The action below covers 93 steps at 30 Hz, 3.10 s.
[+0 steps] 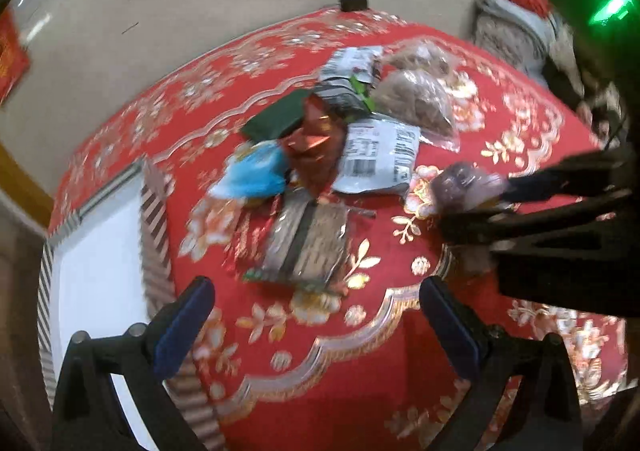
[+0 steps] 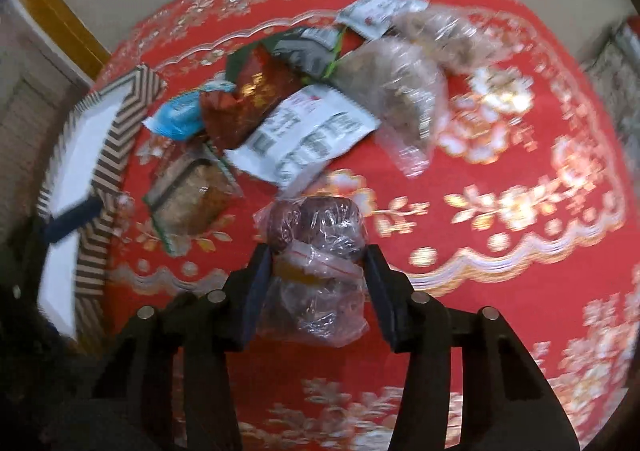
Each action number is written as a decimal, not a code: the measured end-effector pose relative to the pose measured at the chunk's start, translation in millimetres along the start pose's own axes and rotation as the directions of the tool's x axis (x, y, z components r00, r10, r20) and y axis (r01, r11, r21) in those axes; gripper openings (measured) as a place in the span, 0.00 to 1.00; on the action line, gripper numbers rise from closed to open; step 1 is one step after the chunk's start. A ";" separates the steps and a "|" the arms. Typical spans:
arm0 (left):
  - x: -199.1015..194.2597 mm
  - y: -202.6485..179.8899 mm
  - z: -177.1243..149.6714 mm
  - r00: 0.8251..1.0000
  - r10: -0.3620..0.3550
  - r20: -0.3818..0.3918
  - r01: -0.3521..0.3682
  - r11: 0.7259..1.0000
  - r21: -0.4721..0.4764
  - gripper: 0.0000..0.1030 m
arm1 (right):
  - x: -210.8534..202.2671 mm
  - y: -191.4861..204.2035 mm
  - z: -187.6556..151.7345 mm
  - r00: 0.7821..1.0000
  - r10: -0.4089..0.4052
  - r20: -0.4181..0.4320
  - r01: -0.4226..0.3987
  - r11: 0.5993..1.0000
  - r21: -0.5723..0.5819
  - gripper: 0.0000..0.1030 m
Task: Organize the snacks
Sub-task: 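Grasp the clear bag of dark dates with the right gripper, then grasp the wrapped round biscuit with the left gripper while the right gripper carries the dates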
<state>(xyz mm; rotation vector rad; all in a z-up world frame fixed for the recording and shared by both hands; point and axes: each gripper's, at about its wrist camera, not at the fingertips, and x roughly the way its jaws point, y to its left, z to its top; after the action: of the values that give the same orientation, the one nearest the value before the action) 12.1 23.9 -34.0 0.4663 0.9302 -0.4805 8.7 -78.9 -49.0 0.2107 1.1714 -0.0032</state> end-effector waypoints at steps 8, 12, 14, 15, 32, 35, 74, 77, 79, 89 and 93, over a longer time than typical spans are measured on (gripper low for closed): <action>34.4 -10.7 22.1 0.996 0.071 -0.059 -0.074 0.996 -0.049 1.00 | -18.6 -42.4 -21.3 1.000 -0.022 0.009 0.022 0.999 0.025 0.44; 37.7 -23.1 29.8 0.993 0.104 -0.049 -0.107 0.993 -0.057 1.00 | -17.0 -57.5 -26.7 1.000 0.002 -0.014 -0.001 0.998 0.056 0.44; 39.4 -23.0 29.8 0.994 0.095 -0.046 -0.098 0.992 -0.082 1.00 | -16.5 -57.2 -27.0 1.000 0.001 -0.020 0.000 0.999 0.050 0.44; 40.9 -21.0 29.1 0.995 0.082 -0.050 -0.087 0.991 -0.102 1.00 | -16.7 -57.5 -27.0 1.000 -0.001 -0.023 0.002 0.999 0.044 0.44; 34.5 -32.2 23.4 0.996 -0.007 -0.091 -0.005 0.990 -0.138 0.83 | -18.7 -58.7 -29.7 1.000 0.009 -0.030 -0.008 1.000 0.029 0.44; 41.1 -21.8 27.4 0.994 -0.035 -0.106 0.013 0.980 -0.198 0.83 | -20.4 -59.8 -33.3 0.999 0.013 -0.032 -0.012 1.000 0.029 0.44; -13.3 15.0 -6.8 0.981 -0.191 -0.030 0.163 0.903 -0.396 0.49 | -3.5 -39.8 -15.0 0.995 0.096 0.009 -0.095 0.992 -0.087 0.44; -15.8 16.8 -7.1 0.982 -0.186 -0.023 0.162 0.904 -0.396 0.49 | -4.8 -39.7 -15.4 0.992 0.126 0.016 -0.124 0.988 -0.091 0.40; -17.1 17.7 -7.0 0.983 -0.184 -0.020 0.161 0.905 -0.394 0.49 | -14.2 -37.0 -15.5 0.988 0.149 0.047 -0.144 0.984 -0.108 0.40; -36.3 26.4 1.9 0.992 -0.123 0.026 0.124 0.923 -0.364 0.49 | -66.9 -39.6 -5.4 0.934 0.311 0.175 -0.306 0.950 -0.055 0.40; -48.8 42.0 3.8 0.996 -0.077 0.050 0.090 0.921 -0.379 0.49 | -80.4 -31.8 -7.0 0.918 0.340 0.204 -0.333 0.940 -0.069 0.40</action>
<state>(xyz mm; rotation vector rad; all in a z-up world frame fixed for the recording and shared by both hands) 13.8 64.4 16.2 0.0637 0.9859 -0.3704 -32.7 -117.5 16.7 0.3728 0.9081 0.2906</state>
